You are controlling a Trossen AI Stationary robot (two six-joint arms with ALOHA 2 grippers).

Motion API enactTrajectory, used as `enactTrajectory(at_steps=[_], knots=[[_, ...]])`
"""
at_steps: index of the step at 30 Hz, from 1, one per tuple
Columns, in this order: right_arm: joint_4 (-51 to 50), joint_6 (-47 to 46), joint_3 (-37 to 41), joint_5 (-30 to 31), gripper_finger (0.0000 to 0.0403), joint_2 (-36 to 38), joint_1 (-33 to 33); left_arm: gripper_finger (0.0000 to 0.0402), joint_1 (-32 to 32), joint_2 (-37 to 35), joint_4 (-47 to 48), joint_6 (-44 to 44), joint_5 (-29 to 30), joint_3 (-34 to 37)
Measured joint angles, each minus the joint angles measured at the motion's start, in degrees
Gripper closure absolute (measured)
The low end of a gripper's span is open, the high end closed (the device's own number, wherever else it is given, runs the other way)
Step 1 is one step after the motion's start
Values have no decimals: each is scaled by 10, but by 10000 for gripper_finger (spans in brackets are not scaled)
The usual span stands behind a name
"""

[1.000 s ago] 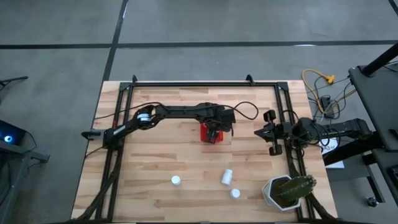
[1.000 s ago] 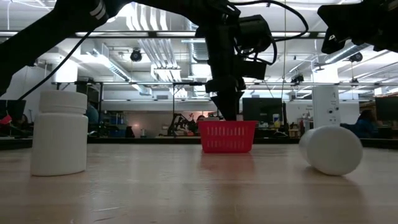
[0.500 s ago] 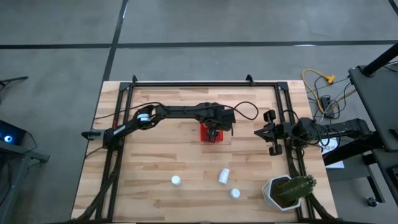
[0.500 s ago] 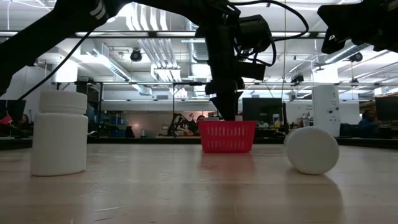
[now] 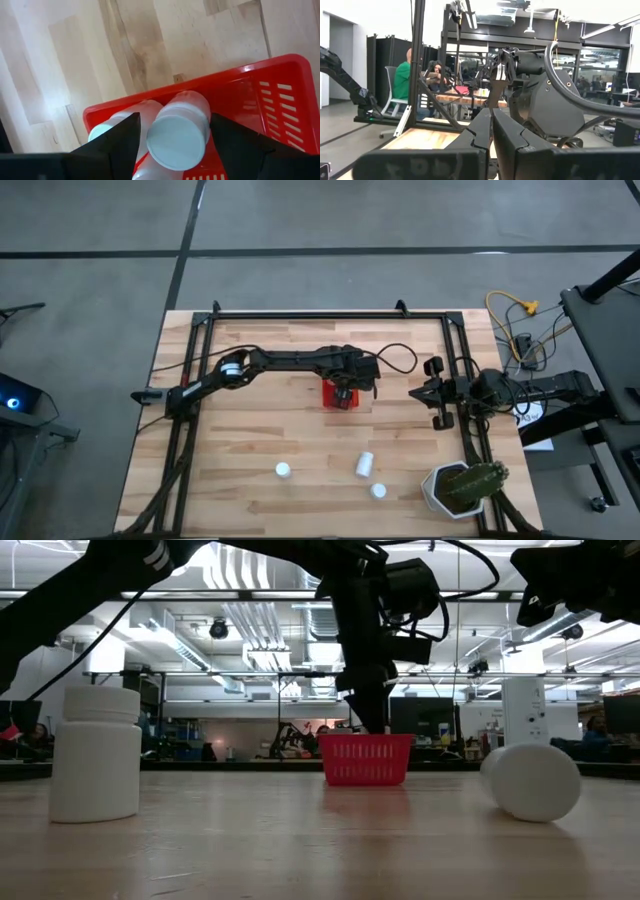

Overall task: Pick and place pill bottles into a basket
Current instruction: Put the middle left white medicine bottle into the red bin

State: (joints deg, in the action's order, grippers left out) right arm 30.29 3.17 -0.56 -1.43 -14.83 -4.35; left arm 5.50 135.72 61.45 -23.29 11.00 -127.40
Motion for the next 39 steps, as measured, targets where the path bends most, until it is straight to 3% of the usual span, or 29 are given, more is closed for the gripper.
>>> enactTrajectory(at_steps=[21, 32, 39], knots=[[0, -1, 0, 0, 394, 0, 0, 180, -11, -28, -25, -11, 2, -7], [0, -1, 0, 0, 394, 0, 0, 180, -50, -65, -22, 4, 8, 2], [0, -1, 0, 0, 394, 0, 0, 180, -107, -65, -10, 37, 32, 9]])
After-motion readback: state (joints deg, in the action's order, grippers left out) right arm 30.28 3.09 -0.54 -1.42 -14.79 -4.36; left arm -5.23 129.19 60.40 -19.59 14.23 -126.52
